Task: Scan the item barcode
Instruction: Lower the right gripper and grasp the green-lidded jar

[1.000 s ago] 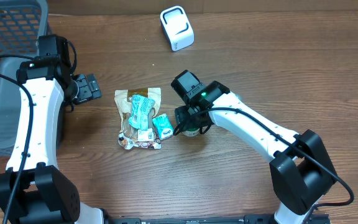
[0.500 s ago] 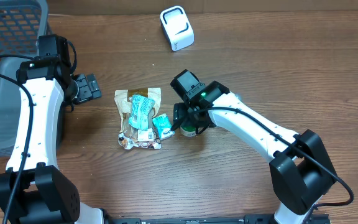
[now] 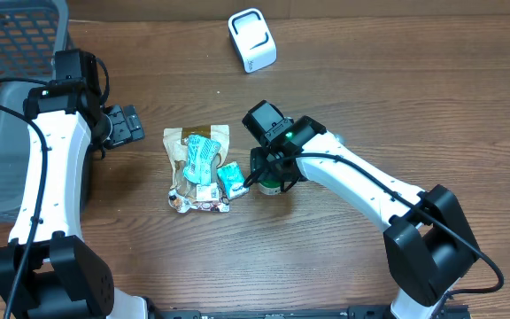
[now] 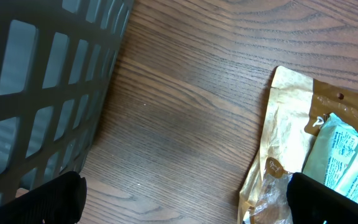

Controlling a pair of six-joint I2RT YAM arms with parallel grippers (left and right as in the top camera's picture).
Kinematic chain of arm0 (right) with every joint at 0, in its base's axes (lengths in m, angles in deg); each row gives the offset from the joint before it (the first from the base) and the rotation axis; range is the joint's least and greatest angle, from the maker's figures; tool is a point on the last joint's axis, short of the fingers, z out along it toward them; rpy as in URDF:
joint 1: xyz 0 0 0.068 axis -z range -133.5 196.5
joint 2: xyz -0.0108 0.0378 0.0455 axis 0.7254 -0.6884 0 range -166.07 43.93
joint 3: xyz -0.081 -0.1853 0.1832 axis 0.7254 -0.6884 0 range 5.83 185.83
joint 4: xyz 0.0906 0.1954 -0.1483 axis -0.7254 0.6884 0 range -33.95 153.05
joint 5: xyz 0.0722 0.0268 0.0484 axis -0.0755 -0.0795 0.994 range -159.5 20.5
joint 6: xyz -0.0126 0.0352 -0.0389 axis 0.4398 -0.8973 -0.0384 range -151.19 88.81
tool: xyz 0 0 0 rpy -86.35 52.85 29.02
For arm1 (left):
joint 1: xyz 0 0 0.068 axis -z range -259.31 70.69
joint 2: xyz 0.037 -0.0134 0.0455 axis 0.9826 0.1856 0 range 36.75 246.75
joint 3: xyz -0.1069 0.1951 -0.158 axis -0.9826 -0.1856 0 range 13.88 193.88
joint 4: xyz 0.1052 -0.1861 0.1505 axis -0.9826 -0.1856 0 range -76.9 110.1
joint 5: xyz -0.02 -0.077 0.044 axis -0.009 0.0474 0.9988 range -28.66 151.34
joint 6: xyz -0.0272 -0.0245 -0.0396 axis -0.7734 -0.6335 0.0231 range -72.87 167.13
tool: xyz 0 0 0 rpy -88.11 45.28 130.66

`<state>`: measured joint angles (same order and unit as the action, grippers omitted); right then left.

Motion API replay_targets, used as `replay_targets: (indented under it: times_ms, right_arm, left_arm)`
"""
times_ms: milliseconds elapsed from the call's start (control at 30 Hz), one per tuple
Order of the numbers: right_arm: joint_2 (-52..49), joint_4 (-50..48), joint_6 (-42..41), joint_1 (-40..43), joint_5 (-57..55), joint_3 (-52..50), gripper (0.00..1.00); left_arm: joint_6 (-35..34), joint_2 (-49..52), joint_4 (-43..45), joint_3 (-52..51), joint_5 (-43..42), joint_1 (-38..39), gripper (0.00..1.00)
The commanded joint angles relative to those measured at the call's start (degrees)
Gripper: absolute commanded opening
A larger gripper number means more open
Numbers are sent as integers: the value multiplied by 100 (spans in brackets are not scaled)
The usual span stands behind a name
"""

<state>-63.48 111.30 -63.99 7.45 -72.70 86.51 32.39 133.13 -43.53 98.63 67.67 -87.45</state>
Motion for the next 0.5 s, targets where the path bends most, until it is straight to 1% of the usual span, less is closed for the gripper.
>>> replay_targets:
  times_ms: [0,33,233,367,467]
  right_arm:
    - [-9,-9,133,17,-199,66,98]
    - [-9,-61,133,17,-173,66,100]
    - [-9,-240,133,17,-273,66,100]
    - [-9,-229,107,17,-275,66,95]
    - [-9,-210,-37,17,-275,66,94]
  left_arm:
    - [83,-92,0,118,70,-9,100]
    - [83,-92,0,118,70,-9,100]
    - [83,-92,0,118,70,-9,100]
    - [83,-92,0,118,70,-9,100]
    - [83,-92,0,118,70,-9,100]
